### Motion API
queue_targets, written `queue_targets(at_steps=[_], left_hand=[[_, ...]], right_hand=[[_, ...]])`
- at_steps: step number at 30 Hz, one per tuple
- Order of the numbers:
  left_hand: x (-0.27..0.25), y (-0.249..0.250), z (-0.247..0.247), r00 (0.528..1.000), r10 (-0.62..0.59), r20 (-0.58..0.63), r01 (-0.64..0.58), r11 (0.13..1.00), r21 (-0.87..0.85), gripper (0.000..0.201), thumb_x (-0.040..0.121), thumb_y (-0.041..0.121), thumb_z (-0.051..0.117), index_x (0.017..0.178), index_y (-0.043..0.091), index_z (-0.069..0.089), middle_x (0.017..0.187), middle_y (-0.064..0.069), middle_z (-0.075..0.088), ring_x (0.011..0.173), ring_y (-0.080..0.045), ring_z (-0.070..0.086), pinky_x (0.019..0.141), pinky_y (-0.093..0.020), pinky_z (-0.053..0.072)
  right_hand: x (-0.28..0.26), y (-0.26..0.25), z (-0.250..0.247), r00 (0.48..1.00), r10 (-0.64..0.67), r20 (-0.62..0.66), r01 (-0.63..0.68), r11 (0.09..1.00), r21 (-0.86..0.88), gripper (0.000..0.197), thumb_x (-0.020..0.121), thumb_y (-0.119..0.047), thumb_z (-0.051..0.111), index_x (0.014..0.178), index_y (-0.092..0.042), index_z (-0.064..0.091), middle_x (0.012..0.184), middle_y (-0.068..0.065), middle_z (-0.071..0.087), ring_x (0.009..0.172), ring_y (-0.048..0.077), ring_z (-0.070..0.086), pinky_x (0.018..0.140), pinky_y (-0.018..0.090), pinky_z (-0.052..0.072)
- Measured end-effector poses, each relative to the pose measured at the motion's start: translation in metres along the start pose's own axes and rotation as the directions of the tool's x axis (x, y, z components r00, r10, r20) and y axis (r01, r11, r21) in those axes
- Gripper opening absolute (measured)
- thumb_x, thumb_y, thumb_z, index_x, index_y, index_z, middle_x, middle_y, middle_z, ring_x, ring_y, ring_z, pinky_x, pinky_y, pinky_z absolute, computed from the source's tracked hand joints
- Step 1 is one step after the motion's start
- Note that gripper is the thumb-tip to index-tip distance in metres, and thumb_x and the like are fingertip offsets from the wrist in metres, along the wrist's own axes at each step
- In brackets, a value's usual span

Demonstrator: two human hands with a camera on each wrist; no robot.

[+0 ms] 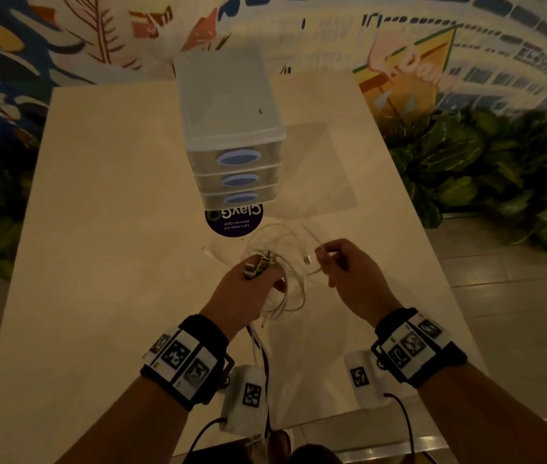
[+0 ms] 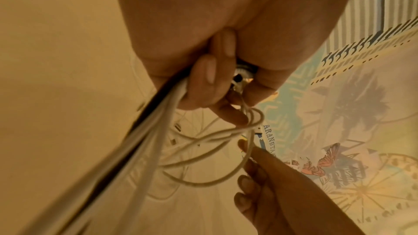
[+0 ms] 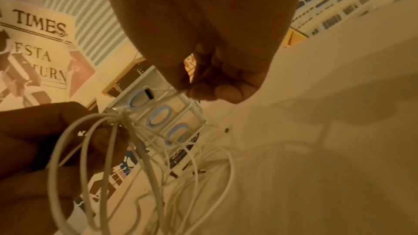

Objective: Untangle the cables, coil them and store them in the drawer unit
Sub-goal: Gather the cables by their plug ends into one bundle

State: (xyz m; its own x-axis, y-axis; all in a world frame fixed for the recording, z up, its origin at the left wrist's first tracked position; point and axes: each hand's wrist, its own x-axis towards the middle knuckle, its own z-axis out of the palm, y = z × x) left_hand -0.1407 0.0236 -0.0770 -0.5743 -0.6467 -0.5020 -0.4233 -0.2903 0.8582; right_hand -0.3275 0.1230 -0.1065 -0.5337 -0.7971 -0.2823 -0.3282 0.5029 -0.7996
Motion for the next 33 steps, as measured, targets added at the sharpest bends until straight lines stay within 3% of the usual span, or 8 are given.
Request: queue_targets(at_steps=[3,6,11,15,20,26,29,33], left_hand=[[-0.001,0.001,0.003,0.997,0.028,-0.073,-0.023,0.997,0.069,0.03,0.101,0.024,0.056,0.073,0.015,0.059,0.039,0.012,0.041,0.035,-0.004,0.037,0.052,-0.028,0.029],[-0.001,-0.002,0.005,0.988,0.11,-0.107,-0.096,0.987,0.129,0.026,0.1,0.024,0.058,0.077,0.012,0.061,0.045,0.011,0.047,0.04,-0.002,0.041,0.054,-0.028,0.032],[-0.001,-0.005,0.008,0.979,0.169,-0.113,-0.155,0.98,0.121,0.014,0.098,0.018,0.06,0.085,0.013,0.063,0.053,0.012,0.053,0.049,-0.003,0.043,0.056,-0.03,0.037],[-0.001,-0.003,0.0,0.983,0.111,-0.144,-0.095,0.989,0.114,0.023,0.098,0.023,0.059,0.077,0.014,0.062,0.044,0.012,0.041,0.045,-0.007,0.035,0.058,-0.034,0.032],[-0.008,0.002,-0.009,0.989,0.142,-0.046,-0.134,0.98,0.151,0.018,0.098,0.02,0.063,0.086,0.009,0.068,0.051,0.014,0.057,0.038,0.002,0.044,0.045,-0.012,0.032],[-0.008,-0.001,-0.01,0.991,0.137,0.003,-0.133,0.956,0.261,0.023,0.096,0.029,0.068,0.079,0.014,0.07,0.052,0.016,0.057,0.046,0.0,0.047,0.051,-0.013,0.034],[-0.007,-0.002,-0.012,0.997,0.038,-0.07,-0.028,0.99,0.137,0.028,0.101,0.027,0.059,0.081,0.009,0.067,0.05,0.009,0.054,0.039,-0.006,0.037,0.051,-0.024,0.03],[-0.007,-0.001,-0.022,0.991,-0.078,-0.111,0.064,0.991,-0.12,0.025,0.103,0.024,0.05,0.086,0.013,0.065,0.093,-0.012,0.076,0.037,-0.012,0.026,0.046,-0.023,0.025]], right_hand=[[-0.007,0.0,-0.003,0.998,0.068,0.012,-0.068,0.998,-0.009,0.027,0.098,-0.042,0.061,0.122,-0.033,0.055,0.09,-0.008,0.072,0.068,0.004,0.069,0.065,0.023,0.049],[-0.022,-0.019,-0.009,0.987,-0.116,-0.114,0.103,0.988,-0.112,0.018,0.095,-0.048,0.061,0.105,-0.035,0.053,0.087,-0.01,0.065,0.072,0.003,0.062,0.062,0.019,0.047],[-0.034,-0.047,0.011,0.975,-0.091,0.204,0.108,0.991,-0.076,0.039,0.087,-0.071,0.056,0.087,-0.033,0.058,0.079,-0.009,0.07,0.066,0.007,0.066,0.066,0.028,0.057],[-0.023,-0.034,0.015,0.958,-0.101,0.268,0.081,0.993,0.082,0.013,0.096,-0.036,0.067,0.095,-0.024,0.064,0.084,-0.005,0.076,0.075,0.013,0.073,0.081,0.046,0.06],[-0.027,-0.036,0.013,0.947,-0.058,0.316,0.012,0.989,0.145,0.041,0.082,-0.059,0.069,0.098,-0.022,0.066,0.084,-0.002,0.077,0.075,0.015,0.074,0.076,0.033,0.061],[-0.011,-0.023,0.012,0.96,-0.033,0.279,-0.008,0.99,0.143,0.015,0.092,-0.027,0.073,0.09,-0.012,0.074,0.075,0.0,0.076,0.066,0.009,0.071,0.056,0.01,0.044],[-0.006,-0.013,0.005,0.974,-0.034,0.222,0.032,0.999,0.013,0.017,0.092,-0.034,0.073,0.085,-0.019,0.072,0.07,-0.006,0.074,0.063,0.005,0.07,0.059,0.01,0.046],[-0.003,0.0,-0.004,0.991,-0.023,0.134,0.044,0.986,-0.158,0.011,0.092,-0.042,0.07,0.091,-0.031,0.069,0.081,-0.013,0.072,0.065,0.002,0.068,0.066,0.022,0.053]])
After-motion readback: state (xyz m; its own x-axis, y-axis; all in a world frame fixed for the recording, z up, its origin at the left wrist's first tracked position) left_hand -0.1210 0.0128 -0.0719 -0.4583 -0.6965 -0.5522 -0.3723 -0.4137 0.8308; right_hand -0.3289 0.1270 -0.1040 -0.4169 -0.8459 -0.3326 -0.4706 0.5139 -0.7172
